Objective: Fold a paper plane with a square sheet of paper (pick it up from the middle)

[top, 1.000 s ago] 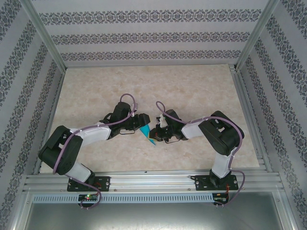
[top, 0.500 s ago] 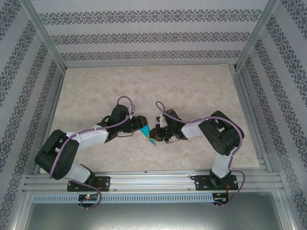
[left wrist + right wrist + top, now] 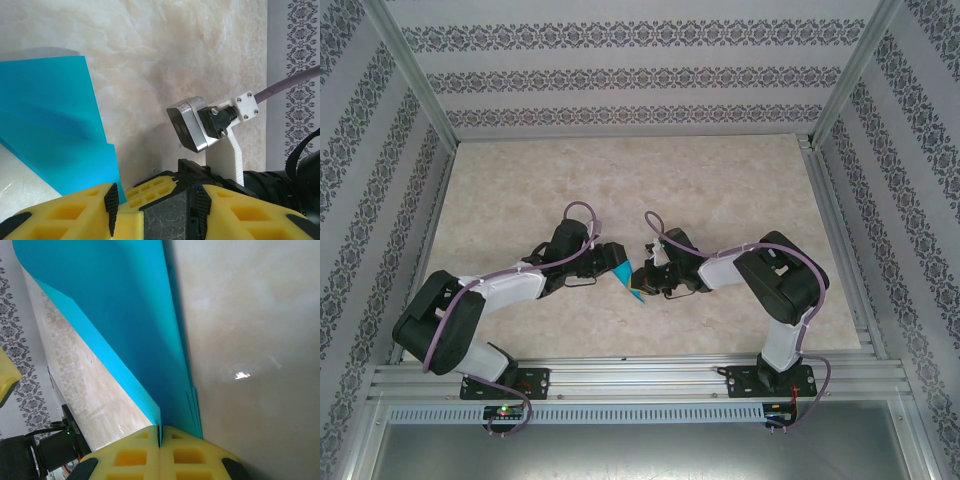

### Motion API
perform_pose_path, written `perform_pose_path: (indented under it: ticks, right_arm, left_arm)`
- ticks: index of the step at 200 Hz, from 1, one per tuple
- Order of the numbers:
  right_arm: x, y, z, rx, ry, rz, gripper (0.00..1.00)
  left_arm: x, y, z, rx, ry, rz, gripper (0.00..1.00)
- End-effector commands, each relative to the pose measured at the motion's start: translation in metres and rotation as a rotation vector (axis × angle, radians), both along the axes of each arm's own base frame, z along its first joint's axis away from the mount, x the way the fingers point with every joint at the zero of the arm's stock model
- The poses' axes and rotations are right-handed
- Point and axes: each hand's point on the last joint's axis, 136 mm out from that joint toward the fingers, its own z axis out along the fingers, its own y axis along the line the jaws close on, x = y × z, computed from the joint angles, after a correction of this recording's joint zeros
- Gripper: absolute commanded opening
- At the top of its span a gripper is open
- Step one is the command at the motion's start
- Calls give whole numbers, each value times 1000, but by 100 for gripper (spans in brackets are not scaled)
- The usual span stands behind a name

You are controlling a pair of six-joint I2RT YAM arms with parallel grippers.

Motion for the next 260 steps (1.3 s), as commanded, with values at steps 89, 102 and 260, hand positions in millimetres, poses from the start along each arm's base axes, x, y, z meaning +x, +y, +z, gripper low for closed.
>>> perform_pose_path:
  ticks: [89,102,260]
  right_arm:
    - [-20,-41,-56,-216,119,-77,1]
    - [-20,-41,-56,-216,118,-76,1]
    - [-20,-42,-54,-212,125,-83,4]
  left_arm:
    - [3,-19,-18,-51,19,-50,50]
    - [4,-21,-20,-55,24,-55,50]
    - [2,-20,-73,25,113,-55,50]
